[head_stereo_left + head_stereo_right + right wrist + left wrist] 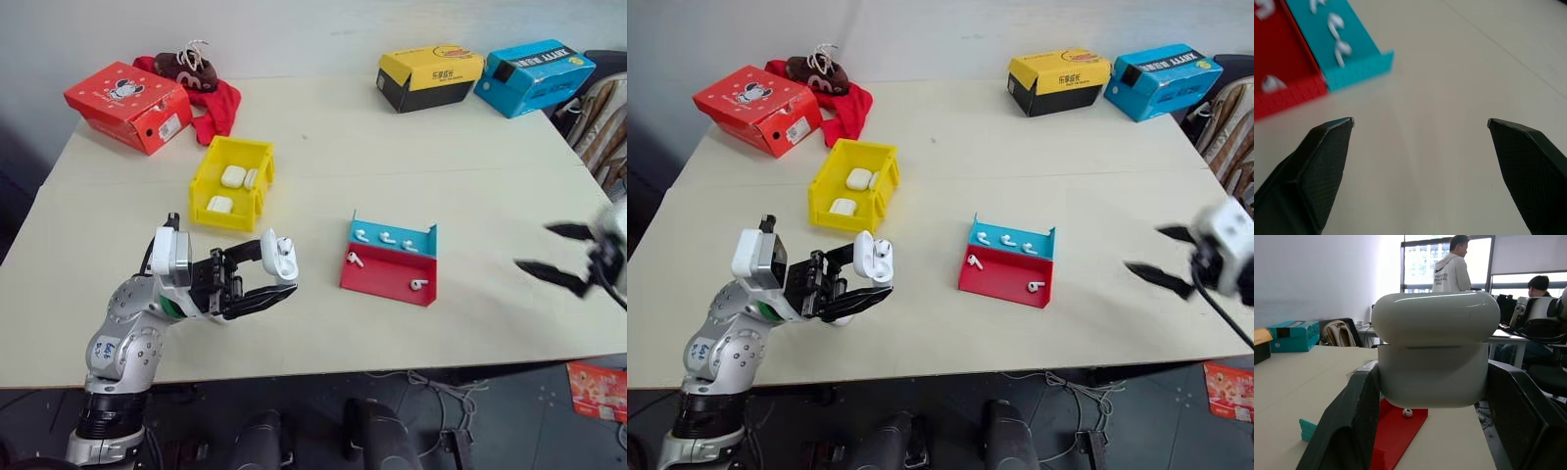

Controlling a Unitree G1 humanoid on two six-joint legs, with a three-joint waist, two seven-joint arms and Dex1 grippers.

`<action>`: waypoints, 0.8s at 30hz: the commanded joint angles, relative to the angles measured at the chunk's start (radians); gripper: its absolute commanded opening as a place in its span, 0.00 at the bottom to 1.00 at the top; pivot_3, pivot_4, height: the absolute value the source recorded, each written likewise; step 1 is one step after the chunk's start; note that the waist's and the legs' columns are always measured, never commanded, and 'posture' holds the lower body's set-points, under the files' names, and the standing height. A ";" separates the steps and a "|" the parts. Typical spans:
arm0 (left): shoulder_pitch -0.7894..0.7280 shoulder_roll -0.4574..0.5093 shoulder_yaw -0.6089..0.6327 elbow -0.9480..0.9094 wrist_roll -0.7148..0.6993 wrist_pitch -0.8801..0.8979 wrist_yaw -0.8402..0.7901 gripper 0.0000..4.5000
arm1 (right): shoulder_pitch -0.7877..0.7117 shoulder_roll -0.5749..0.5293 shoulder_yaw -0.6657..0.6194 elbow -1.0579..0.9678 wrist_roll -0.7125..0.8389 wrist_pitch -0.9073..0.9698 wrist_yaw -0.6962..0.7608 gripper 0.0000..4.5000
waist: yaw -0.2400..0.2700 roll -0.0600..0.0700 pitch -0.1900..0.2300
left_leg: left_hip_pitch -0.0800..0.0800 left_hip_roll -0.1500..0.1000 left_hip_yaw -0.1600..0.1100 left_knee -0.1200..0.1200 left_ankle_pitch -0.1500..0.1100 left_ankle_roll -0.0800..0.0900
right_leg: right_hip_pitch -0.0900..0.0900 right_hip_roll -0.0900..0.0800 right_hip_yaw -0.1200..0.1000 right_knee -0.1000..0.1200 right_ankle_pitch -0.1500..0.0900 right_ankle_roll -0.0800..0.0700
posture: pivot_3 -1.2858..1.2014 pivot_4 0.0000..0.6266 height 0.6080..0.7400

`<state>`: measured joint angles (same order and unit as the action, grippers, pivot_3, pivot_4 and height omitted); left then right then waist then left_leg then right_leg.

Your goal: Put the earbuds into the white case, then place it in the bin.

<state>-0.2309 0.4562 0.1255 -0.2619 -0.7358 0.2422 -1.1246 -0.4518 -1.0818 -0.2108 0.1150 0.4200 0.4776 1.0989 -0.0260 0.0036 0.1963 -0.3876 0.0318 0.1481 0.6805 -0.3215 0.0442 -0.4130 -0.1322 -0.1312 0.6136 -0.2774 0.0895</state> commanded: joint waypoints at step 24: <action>0.037 -0.021 -0.022 -0.068 -0.002 -0.029 0.061 0.62 | -0.566 0.238 0.669 0.159 -0.337 0.458 0.019 0.50 | 0.021 -0.001 0.000 | -0.015 -0.003 0.000 0.003 -0.001 0.006 | -0.007 0.003 -0.005 -0.002 0.003 0.004 | 0.52 0.24 1.00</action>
<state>-0.1930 0.4370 0.0988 -0.2966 -0.7347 0.2288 -1.0691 -0.9933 -0.8438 0.4642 0.2832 0.0967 0.9240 1.1037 -0.0052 0.0031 0.1960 -0.4027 0.0287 0.1485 0.6836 -0.3221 0.0496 -0.4204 -0.1292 -0.1359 0.6115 -0.2746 0.0940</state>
